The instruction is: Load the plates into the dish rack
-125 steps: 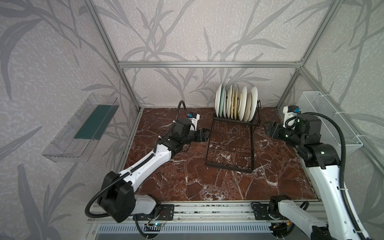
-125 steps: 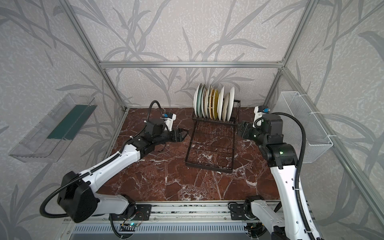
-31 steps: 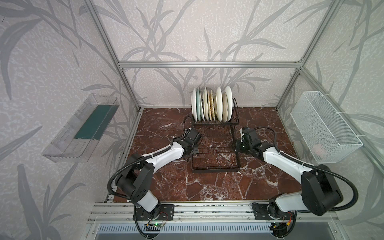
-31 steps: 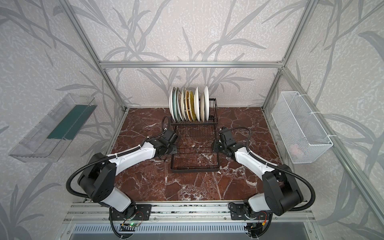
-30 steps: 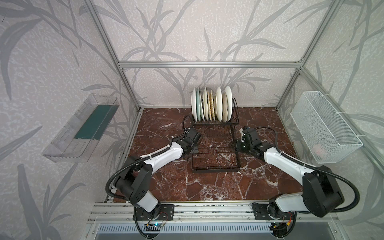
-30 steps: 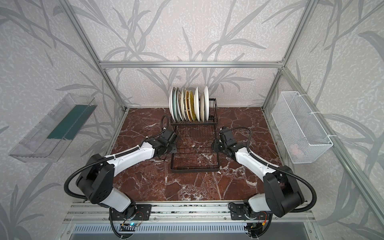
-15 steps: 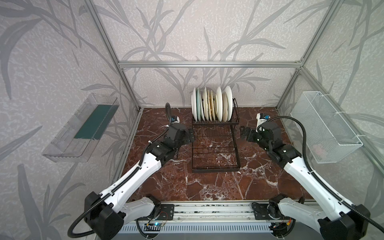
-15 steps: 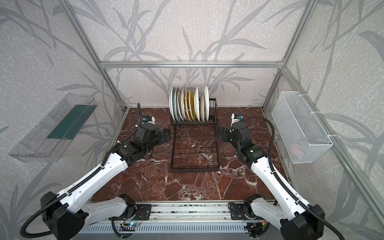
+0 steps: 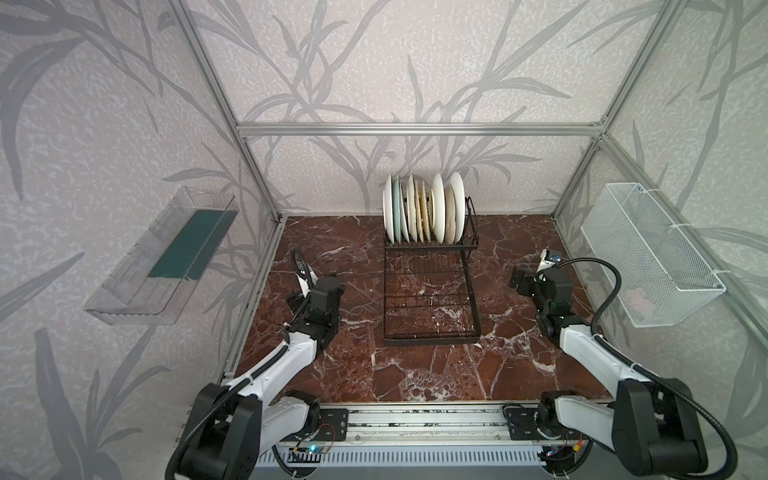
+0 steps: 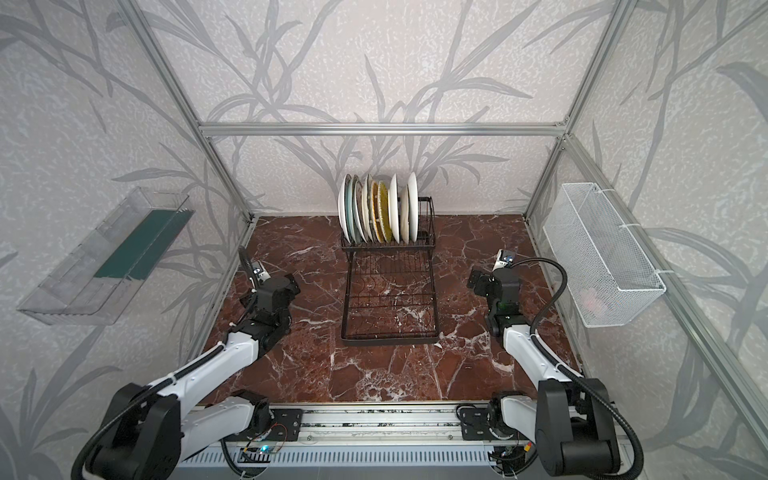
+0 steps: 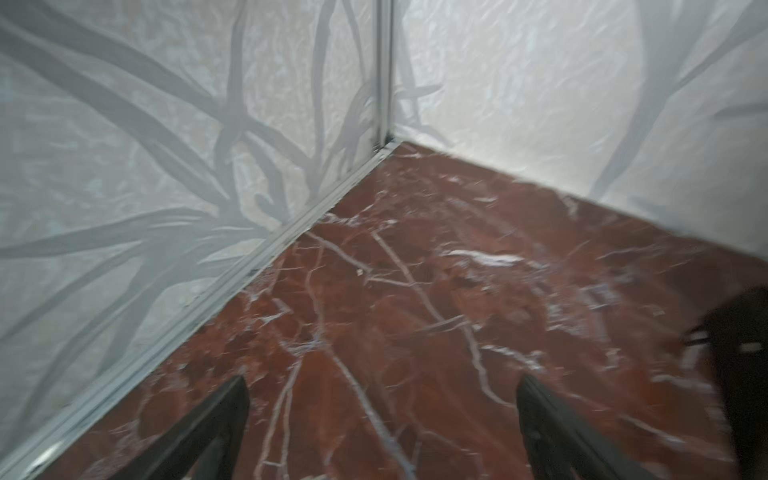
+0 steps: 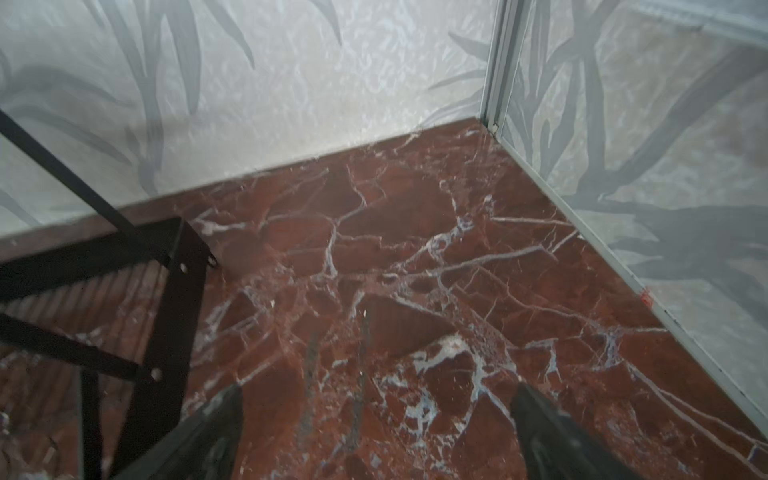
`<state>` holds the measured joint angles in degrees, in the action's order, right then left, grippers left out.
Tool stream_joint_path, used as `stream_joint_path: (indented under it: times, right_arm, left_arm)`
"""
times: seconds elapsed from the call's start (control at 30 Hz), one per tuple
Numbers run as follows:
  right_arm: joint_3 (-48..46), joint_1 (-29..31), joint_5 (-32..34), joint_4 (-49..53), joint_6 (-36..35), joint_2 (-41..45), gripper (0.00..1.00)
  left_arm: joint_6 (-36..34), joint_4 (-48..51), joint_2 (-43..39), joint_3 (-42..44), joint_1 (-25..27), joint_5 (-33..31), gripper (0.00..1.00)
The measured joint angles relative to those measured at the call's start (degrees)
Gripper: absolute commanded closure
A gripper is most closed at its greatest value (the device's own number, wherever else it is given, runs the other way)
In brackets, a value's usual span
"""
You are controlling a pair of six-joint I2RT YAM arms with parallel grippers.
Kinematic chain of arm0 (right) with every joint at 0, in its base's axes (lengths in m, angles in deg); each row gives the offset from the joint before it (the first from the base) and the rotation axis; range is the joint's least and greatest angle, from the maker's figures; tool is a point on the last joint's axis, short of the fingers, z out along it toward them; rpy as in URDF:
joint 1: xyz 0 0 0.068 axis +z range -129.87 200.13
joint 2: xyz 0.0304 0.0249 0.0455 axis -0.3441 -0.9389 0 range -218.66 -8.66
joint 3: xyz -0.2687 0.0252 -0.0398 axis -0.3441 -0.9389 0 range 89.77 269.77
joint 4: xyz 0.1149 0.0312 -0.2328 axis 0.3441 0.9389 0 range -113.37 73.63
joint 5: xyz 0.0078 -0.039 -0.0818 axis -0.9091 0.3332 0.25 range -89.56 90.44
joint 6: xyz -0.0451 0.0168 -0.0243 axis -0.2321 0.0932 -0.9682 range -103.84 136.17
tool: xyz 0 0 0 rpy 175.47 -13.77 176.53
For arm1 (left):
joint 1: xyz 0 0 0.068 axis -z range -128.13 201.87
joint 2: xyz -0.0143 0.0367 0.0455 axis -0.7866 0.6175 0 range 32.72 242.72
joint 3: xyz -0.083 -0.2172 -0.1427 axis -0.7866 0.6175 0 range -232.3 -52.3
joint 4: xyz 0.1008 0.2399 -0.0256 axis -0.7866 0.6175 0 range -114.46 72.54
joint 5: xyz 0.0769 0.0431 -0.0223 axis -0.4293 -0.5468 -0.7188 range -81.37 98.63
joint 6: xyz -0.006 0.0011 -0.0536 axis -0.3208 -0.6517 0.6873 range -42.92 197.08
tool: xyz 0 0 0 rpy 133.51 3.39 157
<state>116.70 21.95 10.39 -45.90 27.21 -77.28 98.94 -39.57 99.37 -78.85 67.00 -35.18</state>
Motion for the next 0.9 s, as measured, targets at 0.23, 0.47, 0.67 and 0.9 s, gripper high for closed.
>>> stream_joint_path:
  times: [0.23,0.47,0.67,0.9]
  right_arm:
    - [-6.1,0.0,0.52,-11.82,-5.51,-3.52,0.01]
    - [-12.55,0.11,-1.2,-32.26,-7.61,-17.4,0.01]
    - [-14.78,0.39,-3.67,-42.47,-9.07,-24.02,0.01]
    - [-8.98,0.44,-8.48,-40.39,-10.71,-23.47,0.01]
  left_arm:
    - [-6.05,-6.73,3.89,0.04,-1.64,-7.58,0.01]
    - [-12.55,-24.68,11.17,4.63,-4.7,-6.43,0.01]
    - [-20.68,-41.92,23.93,10.21,-4.76,-1.44,0.01]
    - [-20.87,-44.09,22.1,7.87,-9.44,10.4,0.01]
